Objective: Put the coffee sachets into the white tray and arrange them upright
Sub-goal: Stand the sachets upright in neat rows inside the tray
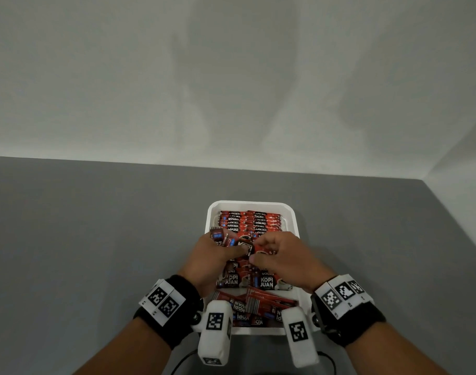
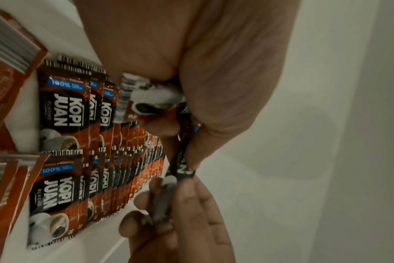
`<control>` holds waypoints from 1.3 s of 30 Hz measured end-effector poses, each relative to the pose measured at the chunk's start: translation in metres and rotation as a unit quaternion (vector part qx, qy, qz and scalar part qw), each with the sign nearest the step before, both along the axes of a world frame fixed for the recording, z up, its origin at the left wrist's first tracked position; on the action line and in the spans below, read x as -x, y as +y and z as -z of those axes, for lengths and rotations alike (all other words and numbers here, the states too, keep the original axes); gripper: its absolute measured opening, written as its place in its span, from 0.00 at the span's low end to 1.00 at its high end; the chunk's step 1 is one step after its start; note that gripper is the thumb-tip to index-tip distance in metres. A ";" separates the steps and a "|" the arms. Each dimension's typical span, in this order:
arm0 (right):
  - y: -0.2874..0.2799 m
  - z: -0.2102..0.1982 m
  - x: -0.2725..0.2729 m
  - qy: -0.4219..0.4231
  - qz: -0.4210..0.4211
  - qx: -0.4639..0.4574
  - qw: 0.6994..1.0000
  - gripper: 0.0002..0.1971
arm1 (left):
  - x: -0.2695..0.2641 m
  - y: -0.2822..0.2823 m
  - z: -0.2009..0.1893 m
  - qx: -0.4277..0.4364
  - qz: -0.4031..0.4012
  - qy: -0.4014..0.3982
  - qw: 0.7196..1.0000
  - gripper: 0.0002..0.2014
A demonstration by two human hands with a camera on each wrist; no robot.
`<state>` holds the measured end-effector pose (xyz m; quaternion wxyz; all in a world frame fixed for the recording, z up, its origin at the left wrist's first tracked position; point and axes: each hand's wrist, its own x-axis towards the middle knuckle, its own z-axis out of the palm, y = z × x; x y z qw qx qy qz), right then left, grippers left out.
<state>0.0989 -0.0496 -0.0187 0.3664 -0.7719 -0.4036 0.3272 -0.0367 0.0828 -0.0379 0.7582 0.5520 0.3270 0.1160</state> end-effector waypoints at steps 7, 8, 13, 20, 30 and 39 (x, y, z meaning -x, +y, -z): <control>0.001 0.000 -0.009 -0.045 0.012 0.015 0.999 0.05 | 0.005 0.006 0.003 -0.041 -0.035 0.018 0.998 0.07; 0.002 -0.002 -0.008 -0.051 0.003 0.017 0.999 0.05 | 0.006 0.007 0.005 -0.047 -0.036 0.022 0.998 0.08; 0.010 0.008 -0.015 -0.113 -0.012 0.068 0.991 0.04 | 0.009 0.014 0.002 -0.031 -0.085 0.045 0.995 0.08; 0.033 0.044 0.001 -0.139 -0.098 0.153 0.973 0.06 | 0.009 0.015 0.002 0.008 -0.113 0.054 0.992 0.14; 0.045 0.061 0.010 -0.212 -0.151 0.170 0.950 0.05 | 0.012 0.012 0.008 -0.066 -0.088 0.060 0.992 0.12; 0.020 0.022 -0.005 0.023 0.011 0.012 1.000 0.10 | 0.007 0.008 0.010 -0.026 -0.070 0.018 0.997 0.09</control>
